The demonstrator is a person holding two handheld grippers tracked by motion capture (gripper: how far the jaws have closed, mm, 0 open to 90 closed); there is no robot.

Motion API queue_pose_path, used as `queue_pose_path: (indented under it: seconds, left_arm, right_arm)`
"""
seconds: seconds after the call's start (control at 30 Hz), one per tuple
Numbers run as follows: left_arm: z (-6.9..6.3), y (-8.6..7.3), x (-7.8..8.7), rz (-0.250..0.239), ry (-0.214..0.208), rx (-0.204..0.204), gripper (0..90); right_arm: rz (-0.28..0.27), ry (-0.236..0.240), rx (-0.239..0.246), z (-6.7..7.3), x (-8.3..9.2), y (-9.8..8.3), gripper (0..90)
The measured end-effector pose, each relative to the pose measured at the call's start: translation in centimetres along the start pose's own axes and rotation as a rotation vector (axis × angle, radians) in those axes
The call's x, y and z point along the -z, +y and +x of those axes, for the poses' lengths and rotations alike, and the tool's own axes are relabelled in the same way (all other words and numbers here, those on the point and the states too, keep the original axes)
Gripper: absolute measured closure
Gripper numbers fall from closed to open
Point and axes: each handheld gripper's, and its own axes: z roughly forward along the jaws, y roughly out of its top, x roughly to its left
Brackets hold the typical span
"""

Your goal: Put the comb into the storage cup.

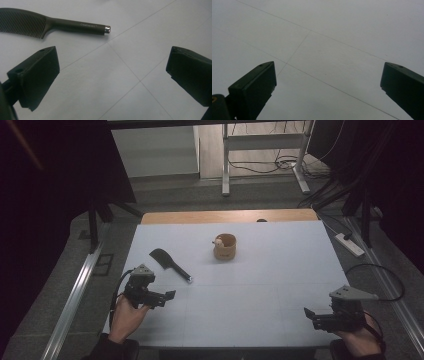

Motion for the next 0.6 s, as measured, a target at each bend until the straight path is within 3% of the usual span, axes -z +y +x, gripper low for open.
queue_pose_path:
  seconds: [0.13, 0.6]
  left_arm:
    - [0.2, 0.6, -0.5, 0.010, 0.000, 0.004, 0.0]
    - [0.6, 2.4, -1.9, 0.031, -0.020, -0.046, 0.0]
  right_arm:
    - [0.000, 0.000, 0.000, 0.0, 0.0, 0.0, 0.8]
    - [0.000, 0.000, 0.001, 0.0, 0.0, 0.0, 0.9]
